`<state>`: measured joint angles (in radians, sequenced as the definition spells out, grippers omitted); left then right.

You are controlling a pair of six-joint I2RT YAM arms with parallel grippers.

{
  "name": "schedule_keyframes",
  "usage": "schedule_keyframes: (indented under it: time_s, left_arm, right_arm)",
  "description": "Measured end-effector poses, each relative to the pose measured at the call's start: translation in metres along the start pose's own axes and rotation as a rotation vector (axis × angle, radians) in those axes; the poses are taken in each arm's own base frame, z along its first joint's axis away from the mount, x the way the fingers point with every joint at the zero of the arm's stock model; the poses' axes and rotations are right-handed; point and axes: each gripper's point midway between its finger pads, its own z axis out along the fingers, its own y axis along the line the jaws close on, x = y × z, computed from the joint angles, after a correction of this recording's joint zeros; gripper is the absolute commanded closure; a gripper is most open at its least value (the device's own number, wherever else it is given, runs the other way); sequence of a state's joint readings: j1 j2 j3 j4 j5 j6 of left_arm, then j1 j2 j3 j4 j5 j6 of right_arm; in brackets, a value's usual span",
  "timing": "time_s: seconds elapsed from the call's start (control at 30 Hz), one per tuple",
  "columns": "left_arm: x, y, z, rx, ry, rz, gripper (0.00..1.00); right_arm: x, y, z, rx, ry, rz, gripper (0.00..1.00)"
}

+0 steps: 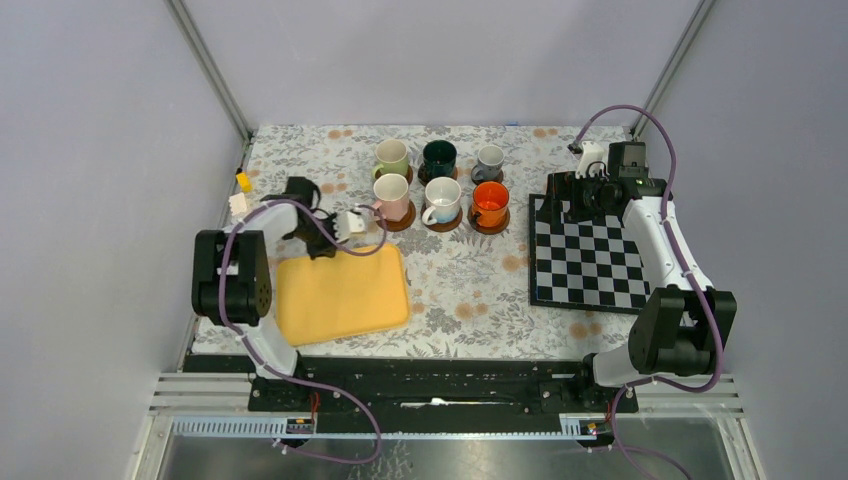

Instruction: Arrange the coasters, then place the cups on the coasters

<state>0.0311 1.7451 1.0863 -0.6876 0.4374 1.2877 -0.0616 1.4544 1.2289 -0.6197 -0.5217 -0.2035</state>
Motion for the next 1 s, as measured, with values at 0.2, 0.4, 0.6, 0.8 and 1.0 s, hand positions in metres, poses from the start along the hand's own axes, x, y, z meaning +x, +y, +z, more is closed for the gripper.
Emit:
schedule_keyframes:
  time_s: [0.2, 0.4, 0.6, 0.8, 1.0]
  left_arm:
    - [-0.062, -0.036, 0.027, 0.083, -0.019, 0.063, 1.00]
    - [-0.104, -0.059, 0.043, 0.124, -0.034, 0.037, 1.00]
    - [-0.137, -0.071, 0.061, 0.144, -0.054, 0.048, 1.00]
    - [-0.176, -0.072, 0.083, 0.158, -0.070, 0.104, 1.00]
    - [-0.209, -0.062, 0.100, 0.144, -0.097, 0.151, 0.97]
  right_arm:
    - [0.000, -0.002, 0.000, 0.008, 0.001, -0.003, 0.02]
    - [-0.001, -0.002, -0.002, 0.012, -0.003, -0.013, 0.02]
    - [-0.003, -0.001, -0.005, 0.019, -0.014, -0.023, 0.02]
    - [-0.003, -0.001, -0.006, 0.019, -0.015, -0.025, 0.02]
    - [-0.002, -0.004, -0.007, 0.038, -0.015, -0.036, 0.02]
